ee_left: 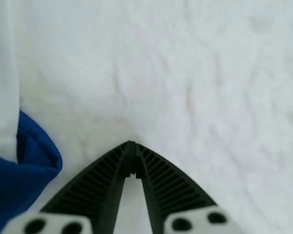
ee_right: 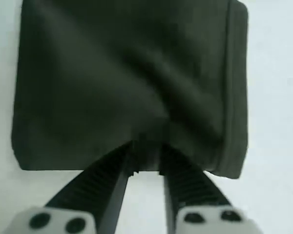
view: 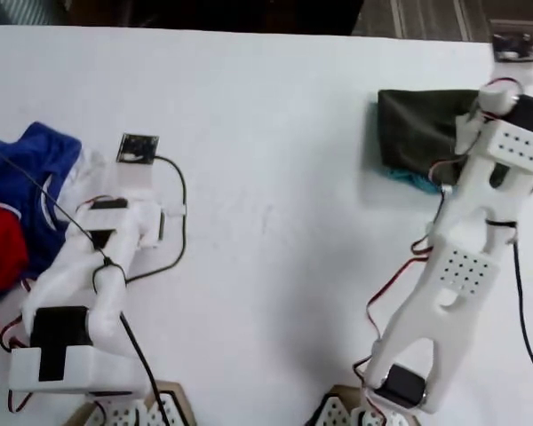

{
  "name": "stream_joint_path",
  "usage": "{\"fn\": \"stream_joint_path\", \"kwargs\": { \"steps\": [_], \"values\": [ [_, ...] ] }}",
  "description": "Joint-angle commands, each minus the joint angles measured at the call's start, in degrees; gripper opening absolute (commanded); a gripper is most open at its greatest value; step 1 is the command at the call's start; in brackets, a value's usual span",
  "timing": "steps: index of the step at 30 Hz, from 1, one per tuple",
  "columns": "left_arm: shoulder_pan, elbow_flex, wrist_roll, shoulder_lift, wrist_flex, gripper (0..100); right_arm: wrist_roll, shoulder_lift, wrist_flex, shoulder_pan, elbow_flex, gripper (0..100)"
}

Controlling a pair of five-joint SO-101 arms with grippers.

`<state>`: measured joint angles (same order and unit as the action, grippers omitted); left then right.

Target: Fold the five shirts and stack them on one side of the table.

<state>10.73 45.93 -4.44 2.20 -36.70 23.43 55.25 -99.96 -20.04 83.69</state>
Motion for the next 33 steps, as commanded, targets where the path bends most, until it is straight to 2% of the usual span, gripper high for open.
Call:
{"fn": "stream_joint_path", "kwargs": {
  "steps": [1,9,19,23,29,33],
  "values": [
    [-0.6,-1.9,0.2,0.0,0.6,3,-0.3,-2.7,-1.2,2.9,1.8,2.2],
    [-0.6,-1.9,0.2,0.0,0.6,3,-0.3,-2.7,-1.3,8.0,-8.1,1.9],
    [-0.6,-1.9,0.2,0.0,0.6,3,-0.3,-2.6,-1.0,8.2,-19.9,1.9],
    [-0.6,-1.9,0.2,0.0,0.6,3,-0.3,-3.3,-1.0,7.5,-18.7,1.9],
    [-0.6,-1.9,0.2,0.0,0.6,3,-0.7,-8.3,-1.4,4.4,-9.4,1.9],
    [-0.6,-1.9,0.2,0.0,0.6,3,-0.7,-17.1,-1.5,1.3,-13.5,1.9]
  ]
}}
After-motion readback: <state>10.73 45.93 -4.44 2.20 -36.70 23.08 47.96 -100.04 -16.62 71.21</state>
